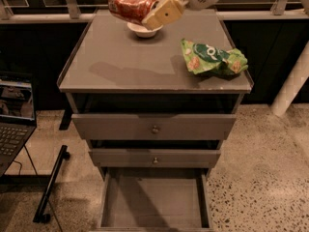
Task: Place coke can into bottom drawer
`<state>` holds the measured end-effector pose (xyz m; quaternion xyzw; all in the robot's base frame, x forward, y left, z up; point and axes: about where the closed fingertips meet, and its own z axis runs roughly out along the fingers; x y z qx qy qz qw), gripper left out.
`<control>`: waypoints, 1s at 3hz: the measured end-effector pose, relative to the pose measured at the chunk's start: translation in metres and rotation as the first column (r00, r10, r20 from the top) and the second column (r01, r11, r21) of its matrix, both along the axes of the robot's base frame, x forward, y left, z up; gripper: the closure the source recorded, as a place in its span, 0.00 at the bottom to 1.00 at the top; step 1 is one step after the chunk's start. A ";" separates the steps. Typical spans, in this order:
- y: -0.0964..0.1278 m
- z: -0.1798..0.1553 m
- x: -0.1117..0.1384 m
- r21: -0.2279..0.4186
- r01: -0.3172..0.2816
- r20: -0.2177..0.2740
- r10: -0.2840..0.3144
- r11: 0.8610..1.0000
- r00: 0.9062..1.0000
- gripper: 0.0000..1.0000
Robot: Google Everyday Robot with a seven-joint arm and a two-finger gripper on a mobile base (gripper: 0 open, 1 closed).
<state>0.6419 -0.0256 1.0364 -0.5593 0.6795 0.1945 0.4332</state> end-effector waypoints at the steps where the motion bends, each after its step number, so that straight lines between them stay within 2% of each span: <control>1: 0.005 0.021 -0.044 0.095 0.026 0.053 -0.031 0.995 0.998 1.00; 2: 0.032 0.043 -0.096 0.208 0.018 0.124 -0.045 0.978 0.991 1.00; 3: 0.037 0.031 -0.123 0.302 0.096 0.122 -0.138 0.949 0.983 1.00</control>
Offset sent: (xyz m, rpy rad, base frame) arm -0.1419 -0.0196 -0.1057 0.2987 -0.0353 -0.3360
